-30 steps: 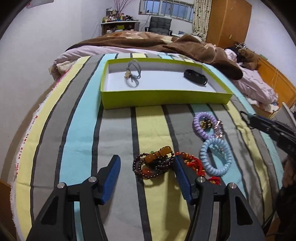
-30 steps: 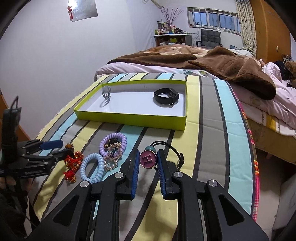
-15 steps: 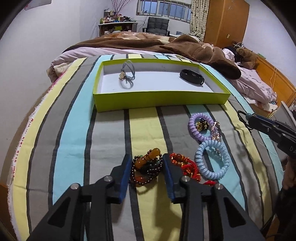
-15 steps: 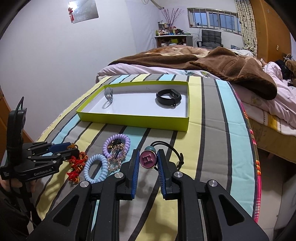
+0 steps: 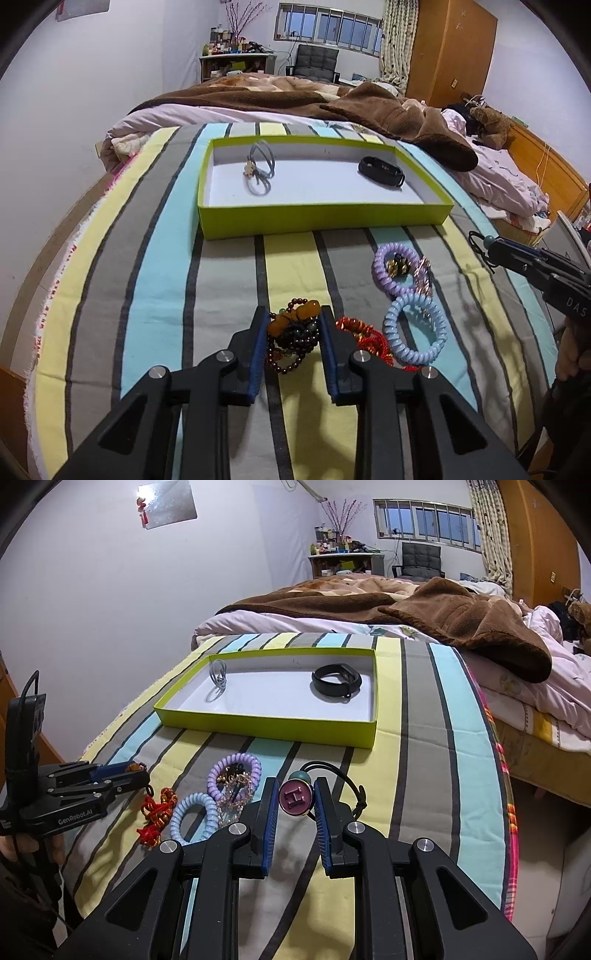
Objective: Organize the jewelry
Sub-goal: 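Grasp the amber beaded bracelet with the left tool, then carry the pendant with the right tool into the box while the left tool carries and releases the beads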
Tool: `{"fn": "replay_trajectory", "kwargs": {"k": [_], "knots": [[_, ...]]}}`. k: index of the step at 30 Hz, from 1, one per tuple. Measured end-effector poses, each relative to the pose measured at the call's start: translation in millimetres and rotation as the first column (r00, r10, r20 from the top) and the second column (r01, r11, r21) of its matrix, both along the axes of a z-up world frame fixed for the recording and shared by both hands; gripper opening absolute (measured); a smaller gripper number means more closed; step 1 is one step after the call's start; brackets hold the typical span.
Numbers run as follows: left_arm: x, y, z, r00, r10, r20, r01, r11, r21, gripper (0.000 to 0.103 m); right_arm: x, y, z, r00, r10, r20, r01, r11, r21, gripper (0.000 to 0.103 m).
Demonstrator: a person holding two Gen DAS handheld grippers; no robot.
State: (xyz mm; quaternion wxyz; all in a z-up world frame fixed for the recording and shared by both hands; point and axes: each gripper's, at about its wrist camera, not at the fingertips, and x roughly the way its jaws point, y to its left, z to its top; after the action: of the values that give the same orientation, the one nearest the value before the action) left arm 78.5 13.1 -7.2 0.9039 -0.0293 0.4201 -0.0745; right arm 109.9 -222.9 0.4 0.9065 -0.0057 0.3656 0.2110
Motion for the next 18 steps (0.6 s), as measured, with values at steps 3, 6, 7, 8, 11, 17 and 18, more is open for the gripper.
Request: {"fn": "replay_trajectory", "kwargs": {"k": [3, 6, 7, 8, 11, 17, 18], "knots": [[2, 2, 8, 1.0, 0.001, 0.017, -0.001, 1.0, -0.004, 0.028, 2, 1, 7, 1.0, -0.001, 0.014, 0.001, 1.0, -0.001, 0.02], [7, 5, 17, 0.999, 0.006, 0.033, -0.006, 1.0, -0.008, 0.028, 6, 3, 15, 1.0, 0.001, 0.03, -0.001, 1.0, -0.001, 0.02], [9, 6, 20, 0.999, 0.009, 0.039, -0.009, 1.0, -0.009, 0.028, 8, 4, 19, 0.999, 0.003, 0.04, -0.003, 1.0, -0.004, 0.02], [12, 8, 23, 0.999, 0.012, 0.046, -0.011, 1.0, -0.013, 0.028, 10, 6, 23, 0.999, 0.007, 0.046, -0.007, 1.0, -0.006, 0.02], [22, 10, 31, 0.998, 0.017, 0.063, -0.016, 1.0, -0.014, 0.028, 18, 12, 31, 0.998, 0.021, 0.064, -0.02, 1.0, -0.017, 0.02], [49, 11, 38, 0.998, 0.011, 0.07, -0.01, 1.0, -0.01, 0.028, 57, 27, 41, 0.997, 0.039, 0.069, -0.037, 0.999, -0.035, 0.02], [55, 12, 38, 0.998, 0.012, 0.068, -0.011, 1.0, -0.01, 0.028, 65, 30, 40, 0.997, 0.043, 0.063, -0.04, 0.998, -0.041, 0.02]]}}
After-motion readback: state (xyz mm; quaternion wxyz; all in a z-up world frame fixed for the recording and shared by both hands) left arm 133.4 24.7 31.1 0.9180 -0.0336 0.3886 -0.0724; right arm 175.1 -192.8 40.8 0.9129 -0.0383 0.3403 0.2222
